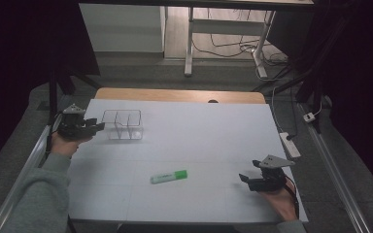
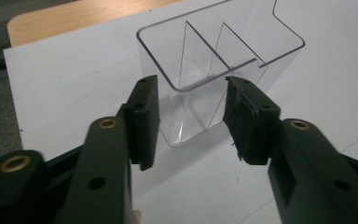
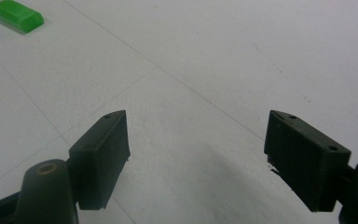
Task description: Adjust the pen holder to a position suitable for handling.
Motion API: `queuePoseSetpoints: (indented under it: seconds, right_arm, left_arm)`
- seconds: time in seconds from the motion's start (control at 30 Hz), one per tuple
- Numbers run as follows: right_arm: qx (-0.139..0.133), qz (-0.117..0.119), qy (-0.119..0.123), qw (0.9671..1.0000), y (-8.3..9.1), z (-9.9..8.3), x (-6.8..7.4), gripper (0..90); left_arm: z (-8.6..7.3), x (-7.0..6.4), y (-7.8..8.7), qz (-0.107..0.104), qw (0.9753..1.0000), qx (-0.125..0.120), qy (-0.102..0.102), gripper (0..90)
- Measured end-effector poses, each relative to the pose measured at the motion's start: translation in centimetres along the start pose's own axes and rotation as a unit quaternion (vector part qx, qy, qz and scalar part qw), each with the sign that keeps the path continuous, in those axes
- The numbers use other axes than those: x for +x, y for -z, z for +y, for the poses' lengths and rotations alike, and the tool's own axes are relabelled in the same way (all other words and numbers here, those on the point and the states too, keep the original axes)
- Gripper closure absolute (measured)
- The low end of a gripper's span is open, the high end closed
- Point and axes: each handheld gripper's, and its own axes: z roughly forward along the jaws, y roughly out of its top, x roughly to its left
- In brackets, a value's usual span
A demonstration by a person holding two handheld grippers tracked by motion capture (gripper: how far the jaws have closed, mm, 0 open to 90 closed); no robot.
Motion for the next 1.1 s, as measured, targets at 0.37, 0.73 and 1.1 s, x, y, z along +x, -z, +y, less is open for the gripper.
queuePoseSetpoints:
  seconds: [0.37, 0.73, 1.1]
  right_arm:
    - [-0.005, -0.001, 0.001, 1.0, 0.1, 0.0, 0.0, 22.1]
    - [-0.002, -0.005, 0.003, 1.0, 0.0, 0.0, 0.1, 22.1]
    - [-0.002, -0.001, 0.001, 1.0, -0.1, 0.0, 0.0, 22.1]
  left_arm:
    - [0.3, 1.8, -2.1, 0.017, 0.9995, 0.014, 0.025, 88.9]
    - [-0.1, 3.1, -5.0, 0.017, 0.998, 0.039, 0.046, 89.0]
    - [-0.4, 3.5, -6.5, 0.005, 0.997, 0.05, 0.059, 89.0]
